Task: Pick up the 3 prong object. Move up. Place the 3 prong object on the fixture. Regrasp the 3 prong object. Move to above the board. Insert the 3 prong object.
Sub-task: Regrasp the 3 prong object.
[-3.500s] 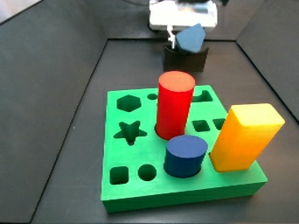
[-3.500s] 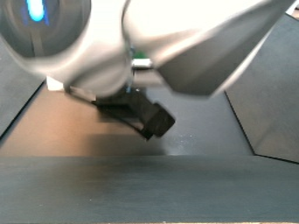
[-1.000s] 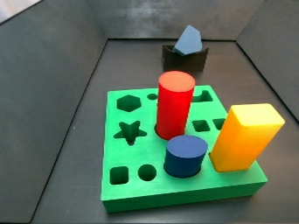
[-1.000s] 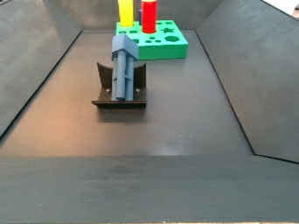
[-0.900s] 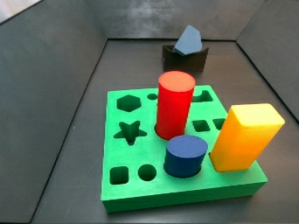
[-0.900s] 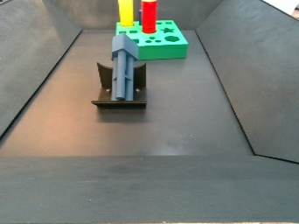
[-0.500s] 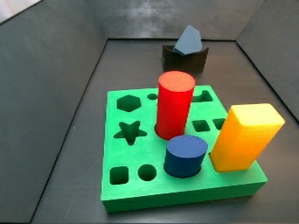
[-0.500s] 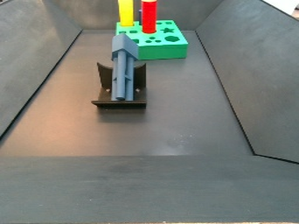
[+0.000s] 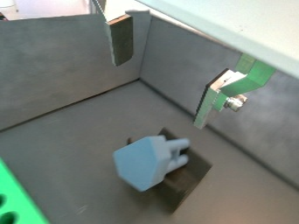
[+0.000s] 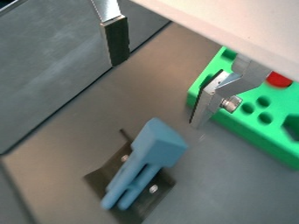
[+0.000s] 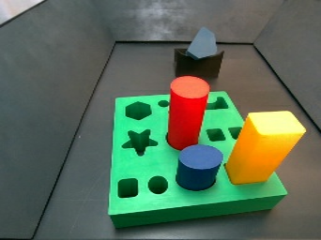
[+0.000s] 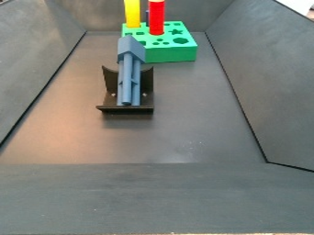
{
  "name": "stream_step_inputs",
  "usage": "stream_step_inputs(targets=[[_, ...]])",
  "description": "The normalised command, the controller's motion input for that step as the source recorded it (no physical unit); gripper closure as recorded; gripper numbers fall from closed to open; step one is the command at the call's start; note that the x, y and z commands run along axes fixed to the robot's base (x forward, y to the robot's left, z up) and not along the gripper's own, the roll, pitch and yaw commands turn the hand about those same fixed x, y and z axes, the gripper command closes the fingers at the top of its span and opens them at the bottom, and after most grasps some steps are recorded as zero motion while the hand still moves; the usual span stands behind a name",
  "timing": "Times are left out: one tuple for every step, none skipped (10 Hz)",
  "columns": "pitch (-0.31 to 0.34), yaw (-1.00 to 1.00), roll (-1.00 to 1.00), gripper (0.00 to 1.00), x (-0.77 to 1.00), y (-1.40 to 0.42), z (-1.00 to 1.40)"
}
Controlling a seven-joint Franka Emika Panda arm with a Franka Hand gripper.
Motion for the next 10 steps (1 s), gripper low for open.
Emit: stream_step_inputs(targets=[[0.083,0.05,1.0,0.0,0.08,-0.03,-0.01],[0.092,0.06,1.0,0.0,0.09,-0.04,-0.01],[0.12,0.07,1.0,0.0,0.11,-0.04,-0.02],[0.142,0.08,1.0,0.0,0.12,-0.05,-0.02],[0.164,0.09,1.0,0.0,0.14,-0.05,-0.02],[0.182,0.11,1.0,0.0,0.16,-0.05,-0.02],[0.203,0.13,1.0,0.0,0.19,-0.05,-0.01],[0.235,0.17,1.0,0.0,0.23,-0.06,-0.02],[0.256,0.21,1.0,0.0,0.27,-0.06,-0.02],[0.244,0.26,0.87,0.0,0.33,-0.06,-0.02]])
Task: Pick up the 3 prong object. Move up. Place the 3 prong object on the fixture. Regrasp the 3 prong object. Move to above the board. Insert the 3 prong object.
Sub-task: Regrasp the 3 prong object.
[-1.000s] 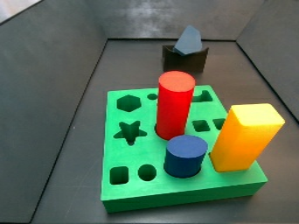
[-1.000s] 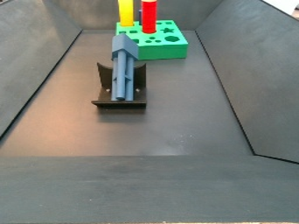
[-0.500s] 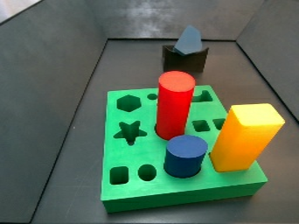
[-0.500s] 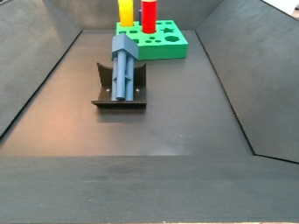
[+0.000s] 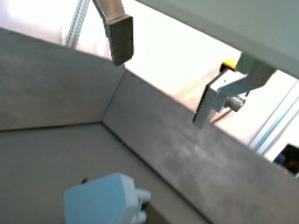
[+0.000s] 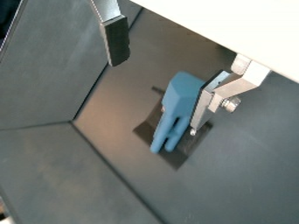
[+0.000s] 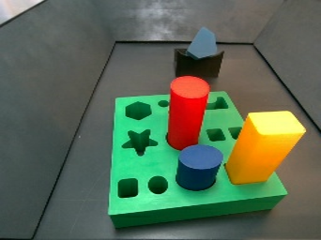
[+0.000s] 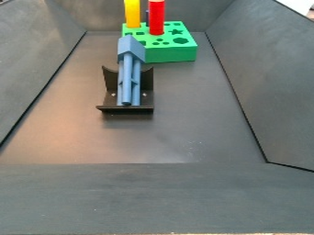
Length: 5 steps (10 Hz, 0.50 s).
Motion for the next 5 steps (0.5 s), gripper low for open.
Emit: stream_step_inputs(targets=[[0.208,0.27,0.71,0.0,0.38,-0.07,-0.02],[0.182,0.28,0.6,0.0,0.42,-0.07,-0.02],[0.13,0.28,0.4,0.0,0.48,-0.07,-0.02],[0.096,0.27,0.28,0.0,0.52,-0.06,-0.01],[0.048,0.26,0.19,0.0,0.55,-0.06,-0.01]])
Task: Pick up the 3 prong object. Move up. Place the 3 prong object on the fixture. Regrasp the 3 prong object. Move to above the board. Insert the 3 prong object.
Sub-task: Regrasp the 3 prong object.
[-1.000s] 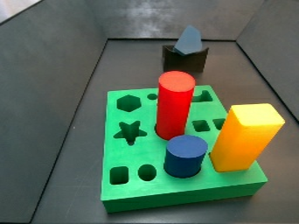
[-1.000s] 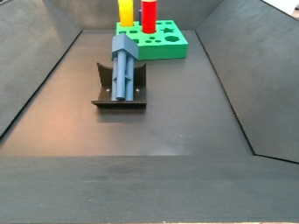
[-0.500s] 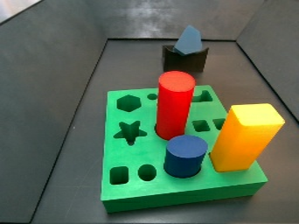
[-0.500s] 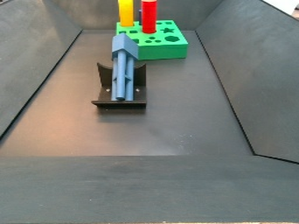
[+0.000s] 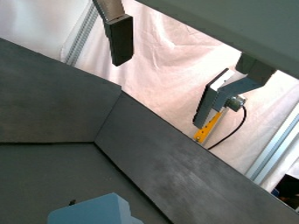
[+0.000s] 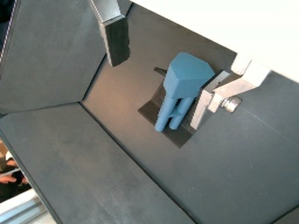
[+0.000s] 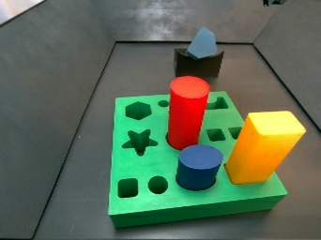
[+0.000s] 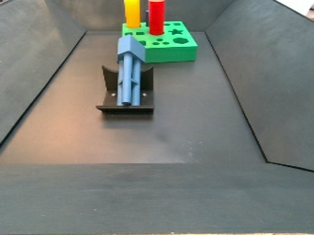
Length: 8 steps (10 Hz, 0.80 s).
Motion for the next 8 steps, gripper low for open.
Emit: stream_step_inputs(targets=[[0.026,0.23,0.18,0.0,0.55,-0.06,-0.01],[0.022,0.2,0.18,0.0,0.55,-0.06,-0.02],[0.021,0.18,0.18,0.0,0.55,-0.06,-0.02],[0.022,0.15,0.18,0.0,0.55,-0.06,-0.02],[0.022,0.13,0.18,0.0,0.55,-0.06,-0.02],[0.026,0.12,0.17,0.0,0.54,-0.06,-0.02],[0.029,0.11,0.17,0.0,0.54,-0.06,-0.02],[0.037,0.1,0.16,0.0,0.54,-0.06,-0.03]])
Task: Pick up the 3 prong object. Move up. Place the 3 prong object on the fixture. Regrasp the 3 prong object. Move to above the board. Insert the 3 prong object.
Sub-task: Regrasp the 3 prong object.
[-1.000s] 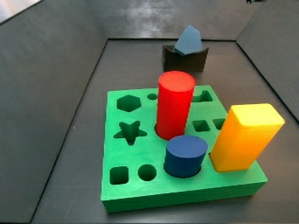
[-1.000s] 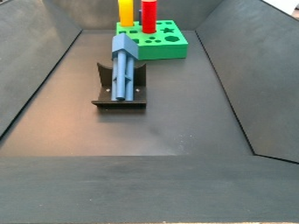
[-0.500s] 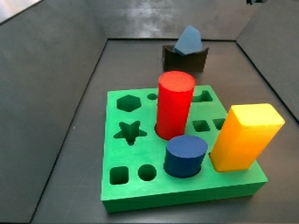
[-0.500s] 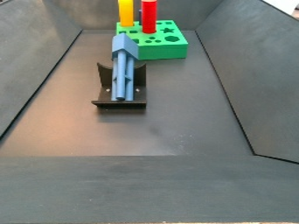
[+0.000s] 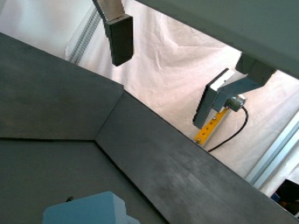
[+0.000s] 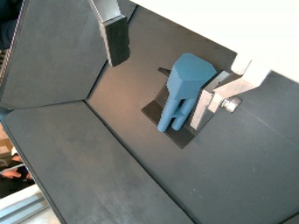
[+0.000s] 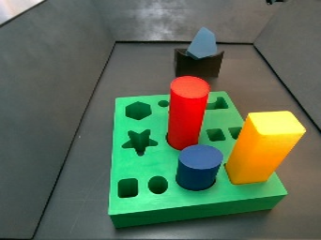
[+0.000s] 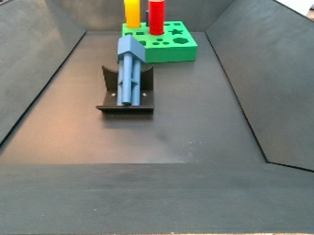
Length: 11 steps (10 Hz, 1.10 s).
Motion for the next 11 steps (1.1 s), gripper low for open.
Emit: stream_step_inputs(targets=[[0.042,0.1,0.16,0.0,0.53,-0.06,-0.03],[0.048,0.1,0.16,0.0,0.53,-0.06,-0.03],[0.051,0.1,0.15,0.0,0.53,-0.06,-0.03],[0.056,0.1,0.15,0.0,0.52,-0.05,-0.03],[0.06,0.11,0.15,0.0,0.52,-0.05,-0.03],[0.062,0.11,0.14,0.0,0.52,-0.05,-0.03],[0.065,0.11,0.14,0.0,0.52,-0.05,-0.03],[0.066,0.11,0.14,0.0,0.51,-0.05,-0.03],[0.067,0.11,0.14,0.0,0.51,-0.05,-0.03],[0.068,0.11,0.14,0.0,0.51,-0.05,-0.03],[0.068,0.11,0.14,0.0,0.51,-0.05,-0.03]])
